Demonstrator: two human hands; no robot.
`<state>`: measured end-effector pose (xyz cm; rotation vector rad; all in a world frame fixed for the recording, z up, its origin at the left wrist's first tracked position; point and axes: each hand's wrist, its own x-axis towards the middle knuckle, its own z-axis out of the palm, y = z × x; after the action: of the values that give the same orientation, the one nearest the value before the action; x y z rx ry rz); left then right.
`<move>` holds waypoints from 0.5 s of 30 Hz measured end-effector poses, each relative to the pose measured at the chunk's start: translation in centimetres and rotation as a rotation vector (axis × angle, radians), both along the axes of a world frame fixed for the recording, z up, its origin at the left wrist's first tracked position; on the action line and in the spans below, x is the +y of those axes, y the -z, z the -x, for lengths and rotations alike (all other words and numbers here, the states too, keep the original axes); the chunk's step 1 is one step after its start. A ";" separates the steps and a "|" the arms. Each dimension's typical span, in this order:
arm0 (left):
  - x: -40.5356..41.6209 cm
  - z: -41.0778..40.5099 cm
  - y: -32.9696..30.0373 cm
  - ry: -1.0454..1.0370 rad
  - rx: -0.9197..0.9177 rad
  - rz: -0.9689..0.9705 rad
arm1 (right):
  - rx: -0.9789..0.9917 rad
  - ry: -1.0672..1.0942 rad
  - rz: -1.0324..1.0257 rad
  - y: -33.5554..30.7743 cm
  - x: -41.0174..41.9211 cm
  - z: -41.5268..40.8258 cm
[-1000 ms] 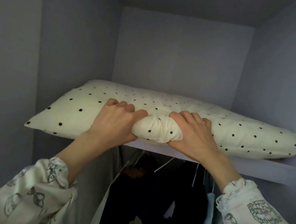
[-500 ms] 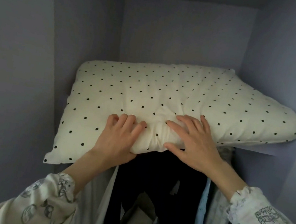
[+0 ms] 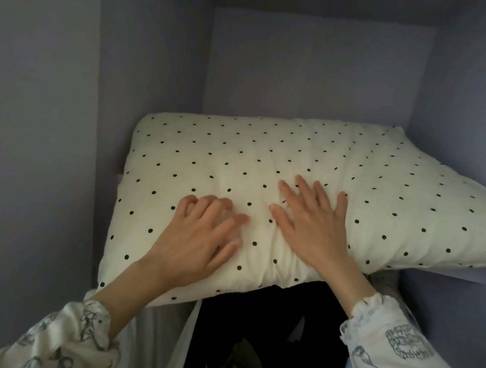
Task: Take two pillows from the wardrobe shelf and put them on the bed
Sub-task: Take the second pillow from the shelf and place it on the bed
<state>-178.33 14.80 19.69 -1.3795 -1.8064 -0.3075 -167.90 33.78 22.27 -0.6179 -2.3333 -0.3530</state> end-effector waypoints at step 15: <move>8.0 6.6 -4.2 -0.140 -0.141 -0.038 | 0.092 -0.012 -0.114 2.6 1.0 -1.6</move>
<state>-184.98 22.83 23.89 -1.2242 -1.9914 -0.3716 -166.29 34.82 19.66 -0.5530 -2.2118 -0.4391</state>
